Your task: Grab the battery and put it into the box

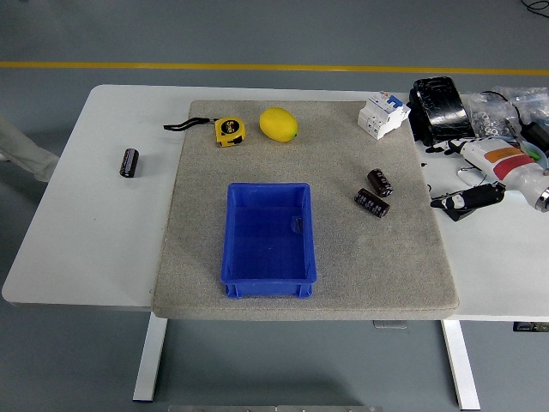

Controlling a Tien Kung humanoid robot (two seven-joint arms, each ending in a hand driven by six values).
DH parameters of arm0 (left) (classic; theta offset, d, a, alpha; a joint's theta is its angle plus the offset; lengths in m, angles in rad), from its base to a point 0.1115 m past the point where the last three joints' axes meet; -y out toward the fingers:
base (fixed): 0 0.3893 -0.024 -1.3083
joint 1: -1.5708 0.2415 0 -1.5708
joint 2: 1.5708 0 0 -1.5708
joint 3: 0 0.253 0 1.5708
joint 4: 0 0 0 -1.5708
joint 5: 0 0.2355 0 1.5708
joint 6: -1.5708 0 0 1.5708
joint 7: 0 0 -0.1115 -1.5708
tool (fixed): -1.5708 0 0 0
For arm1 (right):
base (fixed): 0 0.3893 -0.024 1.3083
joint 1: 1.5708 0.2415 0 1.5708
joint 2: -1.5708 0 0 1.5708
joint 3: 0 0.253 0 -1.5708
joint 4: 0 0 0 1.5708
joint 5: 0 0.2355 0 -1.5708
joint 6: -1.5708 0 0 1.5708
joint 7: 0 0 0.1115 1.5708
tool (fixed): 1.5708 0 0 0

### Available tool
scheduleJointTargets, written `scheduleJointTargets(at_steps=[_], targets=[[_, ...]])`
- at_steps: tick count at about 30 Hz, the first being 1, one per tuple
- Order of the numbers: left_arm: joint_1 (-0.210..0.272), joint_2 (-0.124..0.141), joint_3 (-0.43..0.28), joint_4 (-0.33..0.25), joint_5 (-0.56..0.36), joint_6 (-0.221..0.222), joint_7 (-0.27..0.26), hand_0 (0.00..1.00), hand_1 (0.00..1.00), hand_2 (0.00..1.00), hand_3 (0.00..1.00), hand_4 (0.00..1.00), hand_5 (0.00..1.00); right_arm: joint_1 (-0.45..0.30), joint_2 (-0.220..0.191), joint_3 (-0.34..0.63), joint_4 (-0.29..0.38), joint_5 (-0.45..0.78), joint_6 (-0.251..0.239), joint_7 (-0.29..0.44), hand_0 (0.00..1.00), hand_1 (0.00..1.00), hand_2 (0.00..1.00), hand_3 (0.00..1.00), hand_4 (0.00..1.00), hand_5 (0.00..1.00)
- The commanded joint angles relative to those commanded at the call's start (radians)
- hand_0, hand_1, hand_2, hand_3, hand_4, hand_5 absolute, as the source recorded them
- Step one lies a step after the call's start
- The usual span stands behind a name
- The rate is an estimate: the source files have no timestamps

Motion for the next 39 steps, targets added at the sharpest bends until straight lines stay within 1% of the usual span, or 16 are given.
scheduleJointTargets(at_steps=[2,4,5,6,10,12,16,17,18,23,24,30,35,36,39], targets=[[-0.001,0.0,0.003,0.0,-0.001,-0.001,0.0,0.585,0.634,0.73,0.68,0.64,0.734,0.014,0.011,-0.011,-0.018,-0.003,-0.01,0.004,0.806,0.803,0.842,0.878,0.998,0.341],[-0.005,0.001,0.011,0.0,-0.006,-0.002,-0.001,0.585,0.634,0.73,0.68,0.64,0.734,0.042,0.038,-0.027,-0.059,-0.009,-0.026,0.009,0.806,0.803,0.842,0.878,0.998,0.341],[-0.007,0.001,0.014,0.0,-0.009,-0.002,-0.002,0.585,0.634,0.73,0.68,0.64,0.734,0.054,0.05,-0.031,-0.078,-0.014,-0.029,0.009,0.806,0.803,0.842,0.878,0.998,0.341],[-0.009,0.001,0.019,0.0,-0.013,-0.002,-0.003,0.585,0.634,0.73,0.679,0.64,0.735,0.066,0.063,-0.036,-0.095,-0.017,-0.031,0.009,0.81,0.801,0.843,0.88,0.992,0.318],[-0.016,0.003,0.029,0.0,-0.022,-0.003,-0.004,0.585,0.634,0.73,0.679,0.64,0.735,0.113,0.101,-0.066,-0.159,-0.021,-0.035,0.014,0.81,0.801,0.843,0.88,0.992,0.318],[-0.019,0.004,0.037,0.0,-0.029,-0.003,-0.005,0.585,0.631,0.73,0.678,0.639,0.734,0.132,0.113,-0.082,-0.187,-0.026,-0.038,0.016,0.793,0.788,0.829,0.868,0.976,0.313],[-0.028,0.005,0.042,-0.001,-0.032,-0.003,-0.005,0.585,0.631,0.73,0.678,0.639,0.734,0.174,0.132,-0.131,-0.234,-0.039,-0.048,0.025,0.793,0.788,0.829,0.868,0.976,0.313],[-0.029,0.005,0.043,-0.001,-0.033,-0.003,-0.005,0.585,0.631,0.73,0.678,0.639,0.734,0.182,0.134,-0.142,-0.24,-0.043,-0.05,0.027,0.793,0.788,0.829,0.868,0.976,0.313],[-0.031,0.006,0.043,-0.001,-0.033,-0.003,-0.006,0.585,0.632,0.727,0.678,0.639,0.733,0.192,0.137,-0.159,-0.248,-0.046,-0.054,0.03,0.789,0.777,0.813,0.854,0.964,0.285],[-0.038,0.008,0.037,-0.001,-0.023,-0.003,-0.005,0.585,0.632,0.727,0.678,0.639,0.733,0.233,0.161,-0.232,-0.284,-0.046,-0.061,0.042,0.789,0.777,0.813,0.854,0.964,0.285],[-0.039,0.008,0.036,-0.001,-0.021,-0.003,-0.005,0.585,0.629,0.725,0.675,0.639,0.732,0.237,0.165,-0.239,-0.288,-0.045,-0.062,0.042,0.786,0.76,0.789,0.837,0.947,0.271],[-0.048,0.01,0.026,-0.003,-0.006,0.0,-0.002,0.584,0.626,0.722,0.672,0.639,0.733,0.263,0.195,-0.287,-0.299,-0.05,-0.056,0.041,0.776,0.755,0.785,0.827,0.941,0.273],[-0.063,0.012,0.03,-0.005,-0.004,0.001,0.0,0.584,0.626,0.722,0.672,0.639,0.733,0.279,0.218,-0.304,-0.346,-0.045,-0.05,0.045,0.776,0.755,0.785,0.827,0.941,0.273],[-0.066,0.013,0.03,-0.005,-0.003,0.002,0.0,0.584,0.623,0.721,0.674,0.639,0.731,0.281,0.22,-0.307,-0.353,-0.043,-0.051,0.046,0.761,0.74,0.773,0.799,0.907,0.261],[-0.074,0.014,0.03,-0.006,-0.001,0.004,0.0,0.584,0.623,0.721,0.674,0.639,0.731,0.29,0.227,-0.33,-0.389,-0.032,-0.054,0.047,0.761,0.74,0.773,0.799,0.907,0.261]])
